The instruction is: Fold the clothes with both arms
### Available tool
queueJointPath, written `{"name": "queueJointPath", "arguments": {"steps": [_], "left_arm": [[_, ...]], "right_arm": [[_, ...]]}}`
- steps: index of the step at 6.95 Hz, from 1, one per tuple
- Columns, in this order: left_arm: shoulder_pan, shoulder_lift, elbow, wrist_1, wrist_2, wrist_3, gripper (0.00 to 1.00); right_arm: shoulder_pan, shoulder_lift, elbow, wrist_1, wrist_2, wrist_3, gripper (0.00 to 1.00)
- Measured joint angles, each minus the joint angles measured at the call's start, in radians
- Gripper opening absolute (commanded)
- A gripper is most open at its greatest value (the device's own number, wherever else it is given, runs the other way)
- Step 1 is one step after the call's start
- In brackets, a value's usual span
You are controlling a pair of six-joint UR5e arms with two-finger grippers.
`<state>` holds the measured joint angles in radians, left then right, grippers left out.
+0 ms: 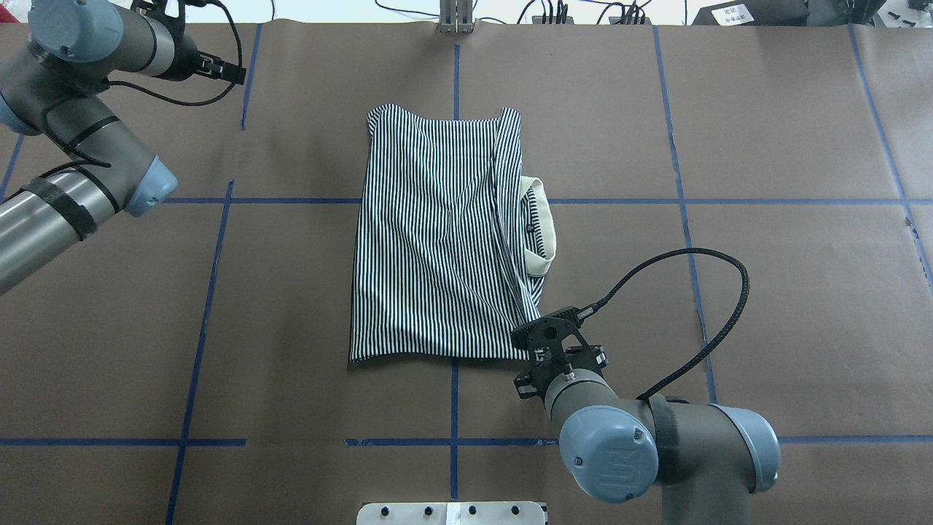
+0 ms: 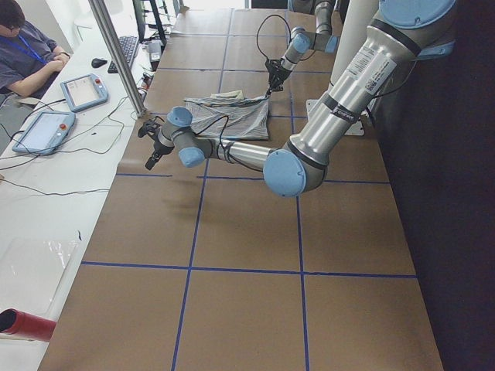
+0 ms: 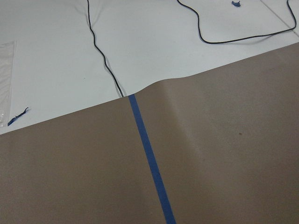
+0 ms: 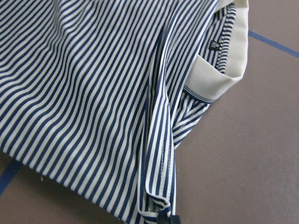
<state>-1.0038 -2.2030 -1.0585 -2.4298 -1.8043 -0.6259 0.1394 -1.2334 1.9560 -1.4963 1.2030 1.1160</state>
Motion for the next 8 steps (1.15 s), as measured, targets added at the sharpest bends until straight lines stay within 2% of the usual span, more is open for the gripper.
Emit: {"name": "queueJointPath", "arguments": {"steps": [1, 3, 6, 8], "left_arm": [[0.0, 0.0, 0.0, 0.0, -0.001, 0.0, 1.0], [0.0, 0.0, 0.0, 0.0, -0.001, -0.001, 1.0], [0.0, 0.0, 0.0, 0.0, -0.001, -0.002, 1.0], [0.0, 0.0, 0.0, 0.0, -0.001, -0.002, 1.0]], "right_arm": [[-0.02, -0.008, -0.001, 0.0, -0.013, 0.072, 1.0], [-0.048, -0.011, 0.006, 0.0, -0.028, 0.182, 1.0], [0.033, 0.002, 0.032, 0.0, 0.021, 0.049, 0.99], [0.056, 0.01, 0.007, 0.003, 0.067, -0.007, 0.73]]}}
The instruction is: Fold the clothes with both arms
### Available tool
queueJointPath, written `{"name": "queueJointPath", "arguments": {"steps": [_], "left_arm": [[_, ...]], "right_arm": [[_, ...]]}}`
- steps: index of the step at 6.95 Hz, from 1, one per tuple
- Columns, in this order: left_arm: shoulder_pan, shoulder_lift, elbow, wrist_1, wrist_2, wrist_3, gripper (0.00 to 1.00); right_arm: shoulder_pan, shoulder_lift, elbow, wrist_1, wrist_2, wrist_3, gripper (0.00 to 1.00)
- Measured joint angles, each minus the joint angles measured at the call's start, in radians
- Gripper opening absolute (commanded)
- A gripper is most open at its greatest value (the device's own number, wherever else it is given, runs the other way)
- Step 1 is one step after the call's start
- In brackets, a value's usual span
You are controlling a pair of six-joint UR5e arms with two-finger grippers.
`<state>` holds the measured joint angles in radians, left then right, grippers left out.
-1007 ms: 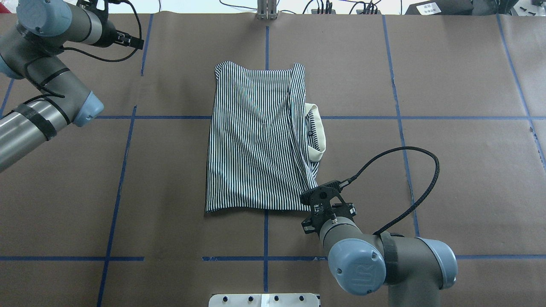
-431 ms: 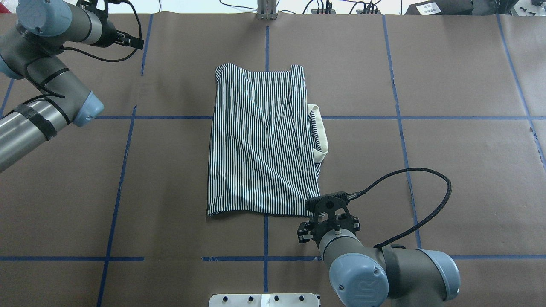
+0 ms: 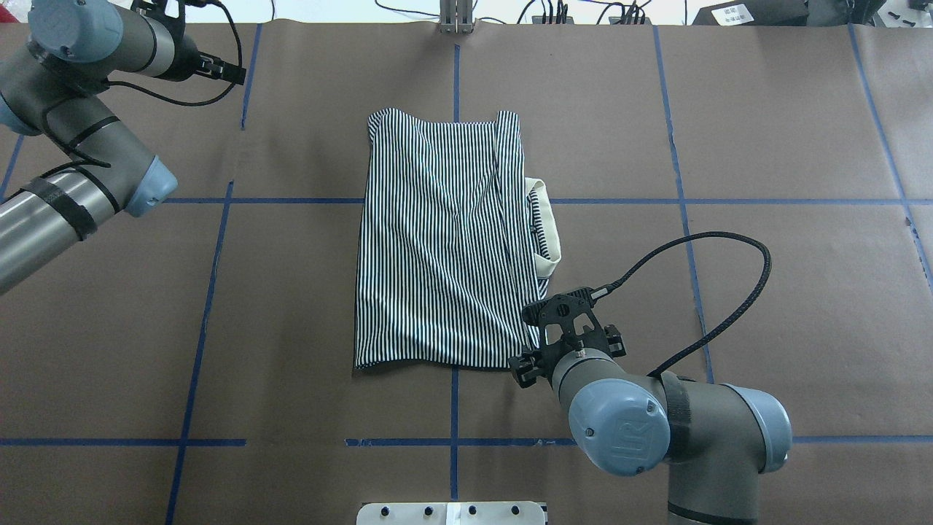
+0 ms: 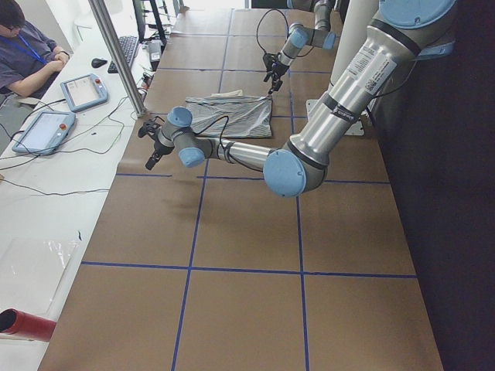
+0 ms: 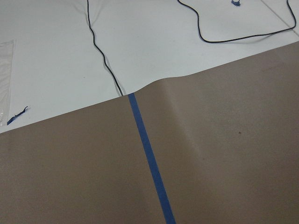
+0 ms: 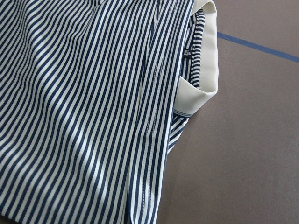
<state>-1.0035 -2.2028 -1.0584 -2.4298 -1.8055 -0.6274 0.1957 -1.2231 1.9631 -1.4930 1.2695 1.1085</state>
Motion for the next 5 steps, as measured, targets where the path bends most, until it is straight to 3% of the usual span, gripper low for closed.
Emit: {"name": "queueJointPath", "arguments": {"steps": [1, 2, 3, 5], "left_arm": [[0.0, 0.0, 0.0, 0.0, 0.0, 0.0, 1.0], [0.0, 0.0, 0.0, 0.0, 0.0, 0.0, 1.0], [0.0, 0.0, 0.0, 0.0, 0.0, 0.0, 1.0], [0.001, -0.001, 0.0, 0.0, 0.0, 0.0, 1.0]], "right_arm": [[-0.006, 0.001, -0.006, 0.001, 0.029, -0.009, 0.65], [-0.017, 0.001, -0.01, 0.002, 0.046, -0.017, 0.45], [-0.027, 0.001, -0.012, 0.002, 0.053, -0.021, 0.36], [-0.034, 0.002, -0.017, 0.001, 0.053, -0.048, 0.37]]}}
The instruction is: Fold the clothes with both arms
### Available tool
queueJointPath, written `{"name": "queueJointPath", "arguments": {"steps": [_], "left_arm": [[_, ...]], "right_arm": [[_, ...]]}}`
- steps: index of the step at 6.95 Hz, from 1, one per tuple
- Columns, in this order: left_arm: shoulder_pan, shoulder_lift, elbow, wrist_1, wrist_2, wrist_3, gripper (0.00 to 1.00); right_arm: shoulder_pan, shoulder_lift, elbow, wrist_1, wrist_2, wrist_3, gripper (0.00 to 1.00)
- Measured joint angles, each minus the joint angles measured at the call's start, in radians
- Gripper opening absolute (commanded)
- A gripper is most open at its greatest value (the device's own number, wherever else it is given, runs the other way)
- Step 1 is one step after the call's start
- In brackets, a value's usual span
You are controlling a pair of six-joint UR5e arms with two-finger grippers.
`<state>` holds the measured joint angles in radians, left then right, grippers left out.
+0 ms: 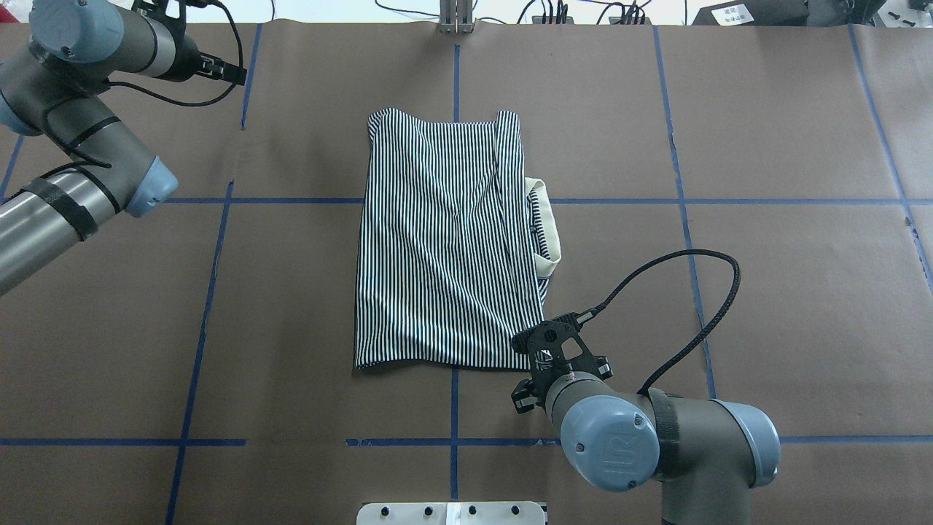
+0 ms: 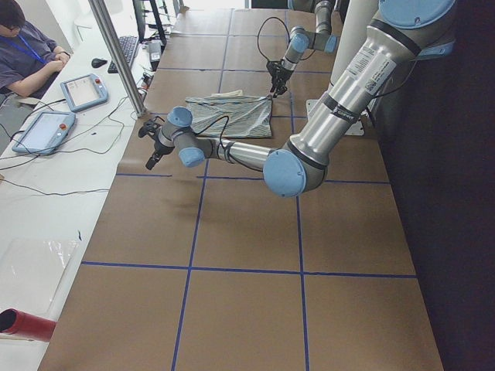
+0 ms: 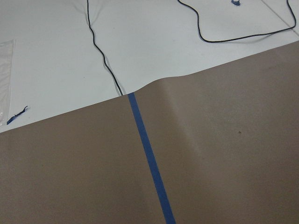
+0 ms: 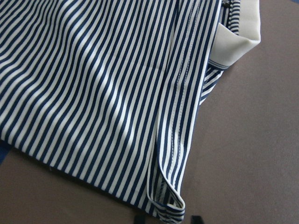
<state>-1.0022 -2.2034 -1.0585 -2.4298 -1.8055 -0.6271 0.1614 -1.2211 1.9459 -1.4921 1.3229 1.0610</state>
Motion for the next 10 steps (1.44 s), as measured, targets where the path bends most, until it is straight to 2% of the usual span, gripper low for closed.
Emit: {"name": "queueJointPath", "arguments": {"steps": [1, 2, 5, 6, 7, 8, 10], "left_arm": [[0.0, 0.0, 0.0, 0.0, 0.0, 0.001, 1.0], [0.0, 0.0, -0.001, 0.0, 0.0, 0.001, 1.0], [0.002, 0.001, 0.0, 0.0, 0.0, 0.0, 1.0], [0.002, 0.001, 0.0, 0.0, 0.0, 0.0, 1.0], [0.003, 0.001, 0.0, 0.0, 0.0, 0.0, 1.0], [0.004, 0.001, 0.0, 0.0, 0.0, 0.0, 1.0], [0.005, 0.001, 0.0, 0.0, 0.0, 0.0, 1.0]], "right_arm": [[0.005, 0.003, -0.004, 0.0, -0.004, -0.031, 0.39], [0.015, 0.004, -0.009, 0.0, -0.005, -0.051, 0.48], [0.037, 0.03, -0.049, 0.001, -0.006, -0.062, 0.5], [0.04, 0.046, -0.065, 0.001, -0.005, -0.061, 0.34], [0.04, 0.056, -0.071, 0.001, -0.003, -0.061, 0.07], [0.041, 0.061, -0.072, 0.002, -0.003, -0.061, 0.0], [0.042, 0.061, -0.071, 0.001, -0.004, -0.06, 0.0]]}}
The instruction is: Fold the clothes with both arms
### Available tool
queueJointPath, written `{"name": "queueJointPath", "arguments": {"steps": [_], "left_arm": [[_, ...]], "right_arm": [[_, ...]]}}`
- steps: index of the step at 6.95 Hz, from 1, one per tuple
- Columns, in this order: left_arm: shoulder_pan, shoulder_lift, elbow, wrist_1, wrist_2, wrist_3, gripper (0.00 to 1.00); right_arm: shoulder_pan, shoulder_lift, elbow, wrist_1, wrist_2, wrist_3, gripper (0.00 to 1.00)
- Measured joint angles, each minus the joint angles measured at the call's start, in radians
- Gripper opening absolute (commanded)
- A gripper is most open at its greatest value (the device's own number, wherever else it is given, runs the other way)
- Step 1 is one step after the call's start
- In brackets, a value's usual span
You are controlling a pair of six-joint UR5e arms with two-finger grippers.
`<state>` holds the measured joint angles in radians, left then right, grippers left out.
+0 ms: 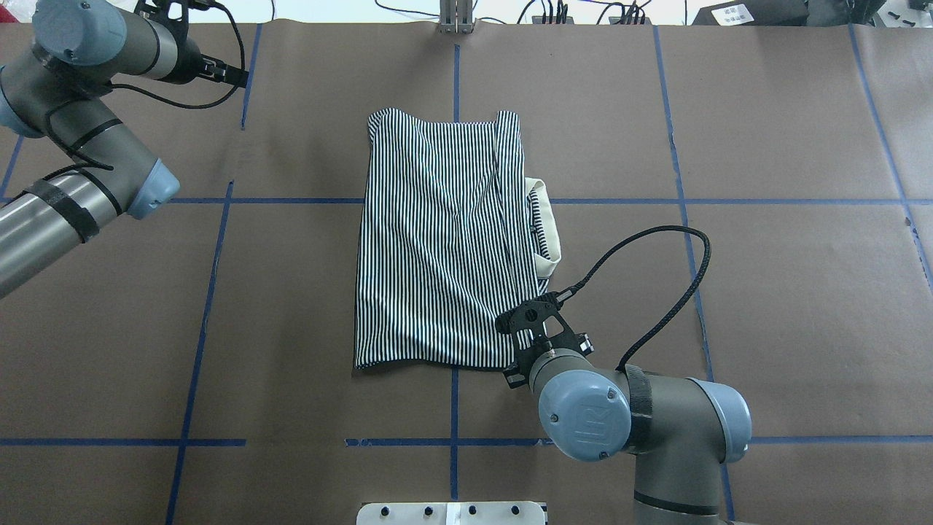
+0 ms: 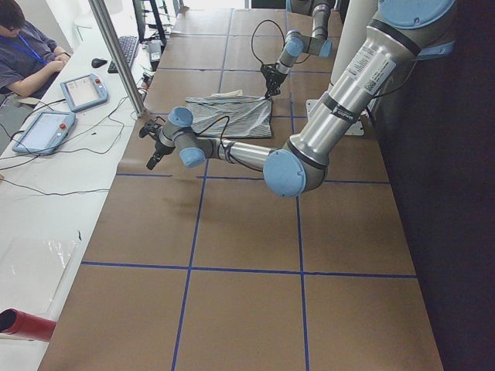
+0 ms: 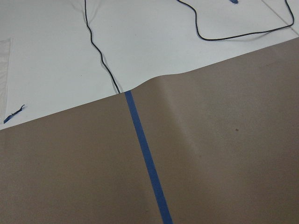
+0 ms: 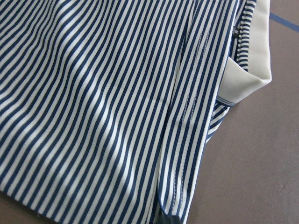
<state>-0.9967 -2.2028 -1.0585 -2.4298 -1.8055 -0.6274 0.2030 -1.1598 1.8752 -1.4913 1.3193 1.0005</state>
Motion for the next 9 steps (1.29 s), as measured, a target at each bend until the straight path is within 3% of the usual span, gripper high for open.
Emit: {"name": "queueJointPath", "arguments": {"steps": [5, 6, 7, 8, 9], "left_arm": [[0.001, 0.0, 0.0, 0.0, 0.0, 0.0, 1.0], [0.001, 0.0, 0.0, 0.0, 0.0, 0.0, 1.0], [0.001, 0.0, 0.0, 0.0, 0.0, 0.0, 1.0], [0.001, 0.0, 0.0, 0.0, 0.0, 0.0, 1.0], [0.001, 0.0, 0.0, 0.0, 0.0, 0.0, 1.0]], "right_arm": [[0.004, -0.09, 0.056, -0.001, -0.016, 0.07, 0.0], [-0.002, -0.103, 0.058, -0.001, -0.024, 0.106, 0.11], [-0.008, -0.108, 0.058, -0.001, -0.031, 0.143, 0.49], [-0.019, -0.114, 0.057, -0.001, -0.046, 0.204, 0.99], [-0.033, -0.118, 0.058, -0.001, -0.063, 0.259, 1.0]]}}
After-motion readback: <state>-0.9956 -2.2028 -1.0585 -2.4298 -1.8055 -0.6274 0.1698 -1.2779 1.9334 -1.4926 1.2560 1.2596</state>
